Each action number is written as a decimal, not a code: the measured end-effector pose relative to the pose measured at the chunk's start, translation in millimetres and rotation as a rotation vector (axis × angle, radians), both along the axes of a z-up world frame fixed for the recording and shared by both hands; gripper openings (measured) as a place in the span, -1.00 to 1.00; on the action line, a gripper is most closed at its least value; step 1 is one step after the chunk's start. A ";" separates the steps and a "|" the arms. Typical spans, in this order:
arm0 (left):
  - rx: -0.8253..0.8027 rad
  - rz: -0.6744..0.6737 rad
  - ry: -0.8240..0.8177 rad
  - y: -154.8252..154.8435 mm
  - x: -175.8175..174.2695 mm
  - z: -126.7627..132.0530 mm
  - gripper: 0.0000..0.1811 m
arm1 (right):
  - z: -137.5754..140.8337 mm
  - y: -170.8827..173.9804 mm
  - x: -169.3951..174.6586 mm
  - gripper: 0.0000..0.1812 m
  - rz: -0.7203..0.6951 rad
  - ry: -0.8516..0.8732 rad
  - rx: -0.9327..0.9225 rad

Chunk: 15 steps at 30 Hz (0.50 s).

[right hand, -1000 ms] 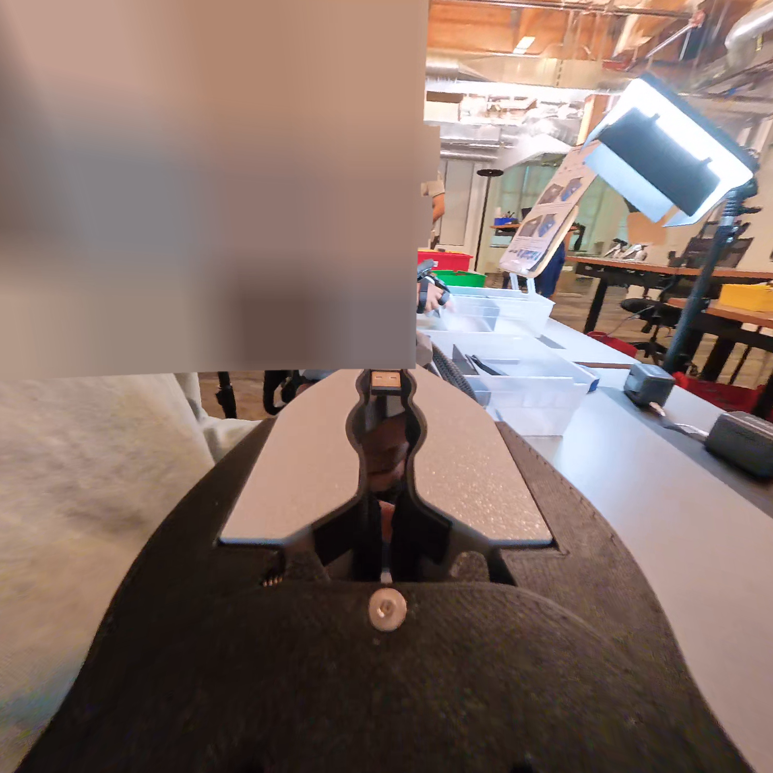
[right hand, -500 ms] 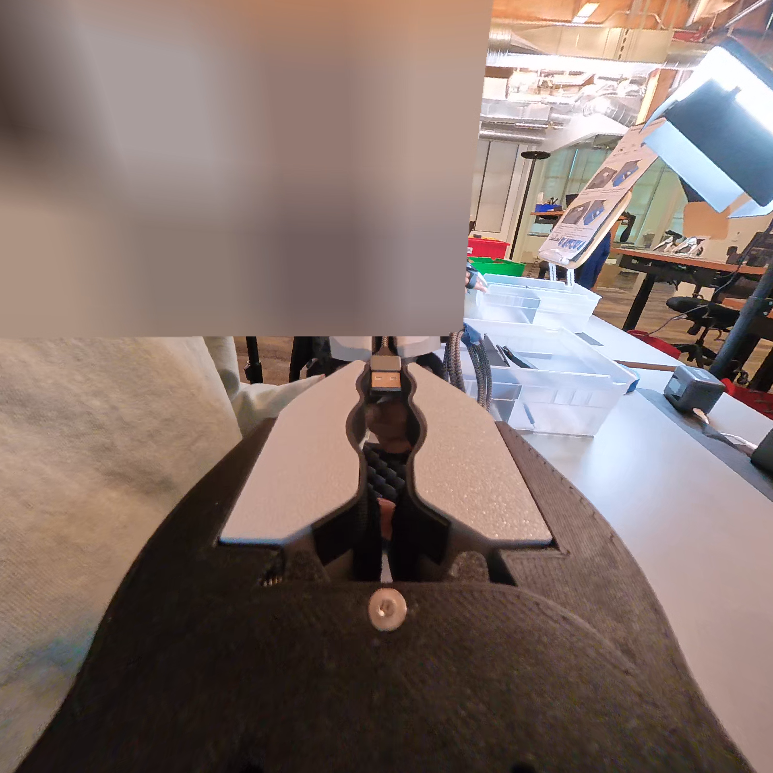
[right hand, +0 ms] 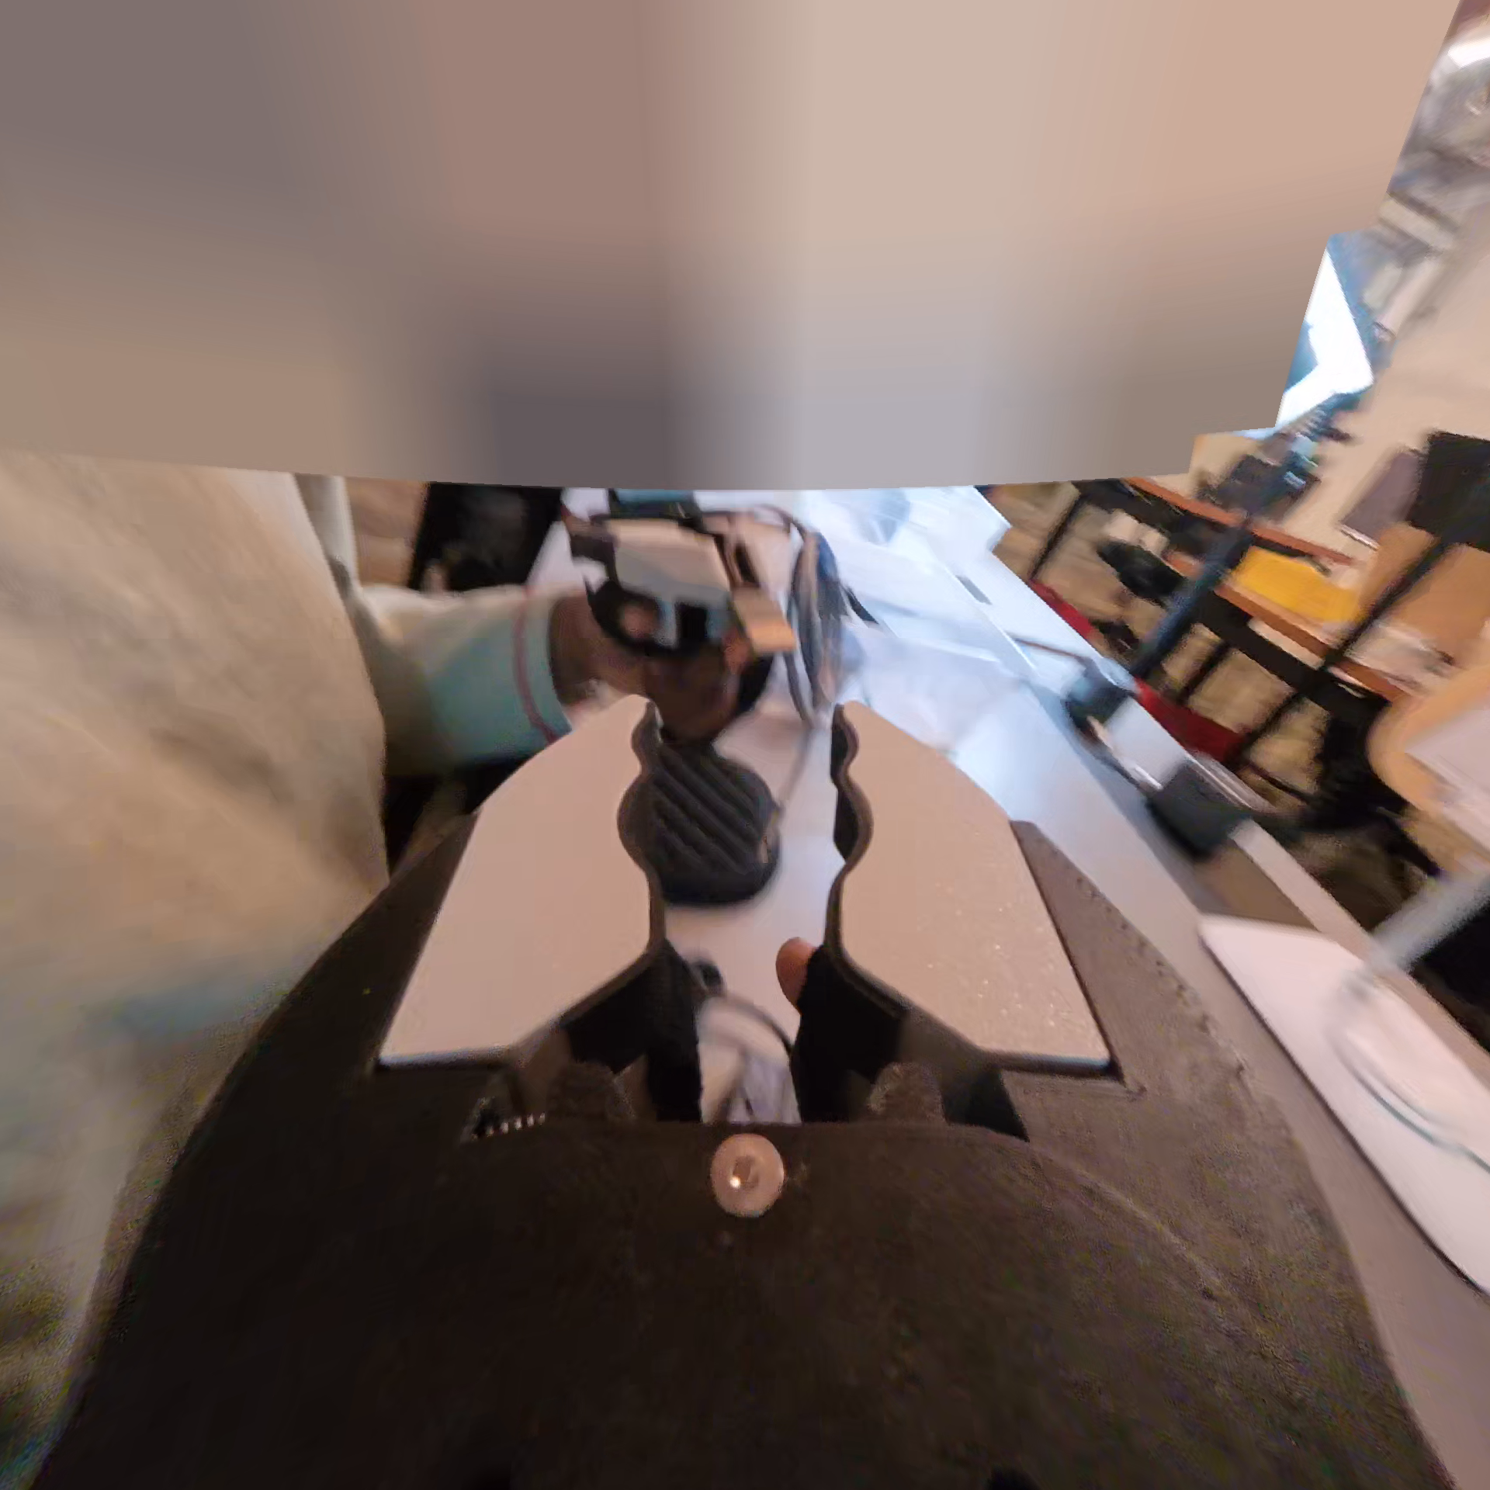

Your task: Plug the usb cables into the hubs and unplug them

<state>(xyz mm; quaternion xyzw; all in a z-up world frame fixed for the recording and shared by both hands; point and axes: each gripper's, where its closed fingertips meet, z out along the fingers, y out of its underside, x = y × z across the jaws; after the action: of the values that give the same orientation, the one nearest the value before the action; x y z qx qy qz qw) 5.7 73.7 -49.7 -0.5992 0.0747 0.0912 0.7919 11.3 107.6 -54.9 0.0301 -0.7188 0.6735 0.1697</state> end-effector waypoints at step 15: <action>-0.047 -0.007 0.001 21.6 -12.9 -10.4 -0.93 | -177.1 148.5 -1.1 -0.16 -0.556 -0.558 0.554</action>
<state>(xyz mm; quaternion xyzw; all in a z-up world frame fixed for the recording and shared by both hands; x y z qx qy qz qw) -7.3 95.3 -60.1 -0.6171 0.0791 0.0869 0.7780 10.2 256.1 -232.0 -0.3009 -0.8701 0.3681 0.1298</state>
